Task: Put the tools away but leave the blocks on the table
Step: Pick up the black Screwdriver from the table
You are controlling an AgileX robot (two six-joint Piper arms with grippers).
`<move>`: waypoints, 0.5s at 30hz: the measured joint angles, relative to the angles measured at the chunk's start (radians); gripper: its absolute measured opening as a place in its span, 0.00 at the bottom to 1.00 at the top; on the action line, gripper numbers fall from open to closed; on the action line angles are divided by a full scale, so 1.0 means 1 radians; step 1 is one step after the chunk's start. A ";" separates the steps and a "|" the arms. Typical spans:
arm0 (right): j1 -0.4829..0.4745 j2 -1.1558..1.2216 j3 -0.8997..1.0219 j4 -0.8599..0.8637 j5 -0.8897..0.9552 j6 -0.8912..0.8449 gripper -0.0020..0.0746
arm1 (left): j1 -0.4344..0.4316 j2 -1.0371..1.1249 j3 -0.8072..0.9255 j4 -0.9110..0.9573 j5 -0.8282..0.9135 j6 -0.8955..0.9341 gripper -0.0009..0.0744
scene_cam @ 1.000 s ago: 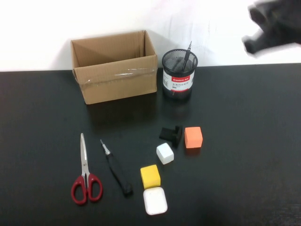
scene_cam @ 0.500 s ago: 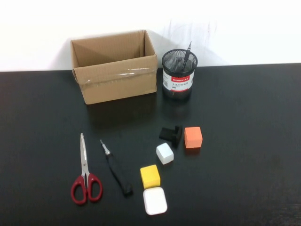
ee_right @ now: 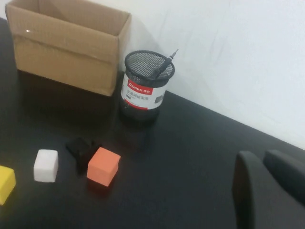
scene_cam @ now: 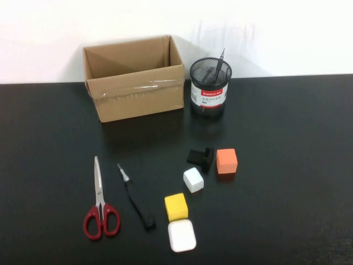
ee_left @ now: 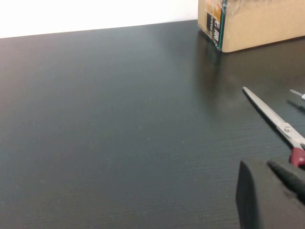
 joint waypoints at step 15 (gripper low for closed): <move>-0.344 -0.266 0.182 0.080 0.006 0.029 0.02 | 0.000 0.000 0.000 0.000 0.000 0.000 0.01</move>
